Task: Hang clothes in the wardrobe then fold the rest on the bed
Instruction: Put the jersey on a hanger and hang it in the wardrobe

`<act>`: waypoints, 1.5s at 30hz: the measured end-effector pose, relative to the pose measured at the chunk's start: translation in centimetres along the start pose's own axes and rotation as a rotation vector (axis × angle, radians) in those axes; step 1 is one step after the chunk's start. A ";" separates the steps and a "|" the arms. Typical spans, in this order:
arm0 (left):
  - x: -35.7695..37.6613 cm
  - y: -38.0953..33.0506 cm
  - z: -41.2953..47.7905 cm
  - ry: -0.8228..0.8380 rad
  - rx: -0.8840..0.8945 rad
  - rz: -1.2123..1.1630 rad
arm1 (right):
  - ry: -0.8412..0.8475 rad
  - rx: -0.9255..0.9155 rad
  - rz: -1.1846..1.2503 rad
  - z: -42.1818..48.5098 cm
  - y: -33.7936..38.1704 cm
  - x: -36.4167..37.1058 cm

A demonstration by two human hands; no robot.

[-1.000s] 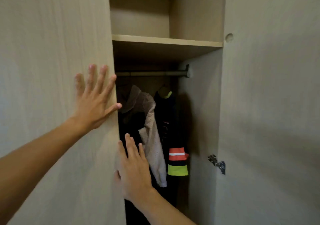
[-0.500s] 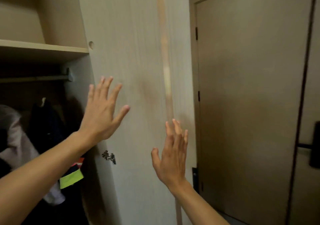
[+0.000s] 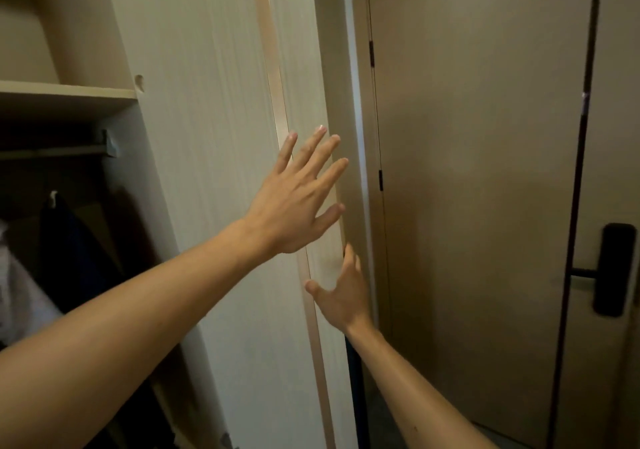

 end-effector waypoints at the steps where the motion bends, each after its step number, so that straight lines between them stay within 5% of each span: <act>1: -0.2 -0.1 0.1 0.025 0.021 0.002 | -0.018 -0.007 0.022 -0.4 0.2 -0.1; 11: -5.8 -1.9 -0.1 0.012 0.196 0.197 | -0.078 -0.093 0.091 -9.2 4.1 1.8; 22: -6.3 9.7 -10.1 0.665 -0.270 0.486 | 0.245 -0.449 0.222 -20.1 12.2 12.3; 26: -7.1 15.2 -16.5 0.793 -0.386 0.578 | 0.275 -0.597 0.281 -23.5 15.1 18.1; 32: -7.0 22.9 -26.7 0.933 -0.512 0.685 | 0.640 -0.823 0.074 -26.1 18.6 28.2; 36: -5.2 26.3 -32.4 0.928 -0.580 0.626 | 0.688 -0.914 -0.111 -25.7 20.7 33.7; 45: -0.1 30.1 -38.9 0.647 -0.724 0.508 | 0.670 -0.889 -0.245 -26.3 22.5 41.1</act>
Point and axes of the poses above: each hand's wrist, its own z-axis towards the middle knuckle, its own x-axis out of the palm, y = z × x, the point moved 9 cm from there along z, towards the middle knuckle, and after that the axes turned 1 degree about -z, right-handed, at the moved point
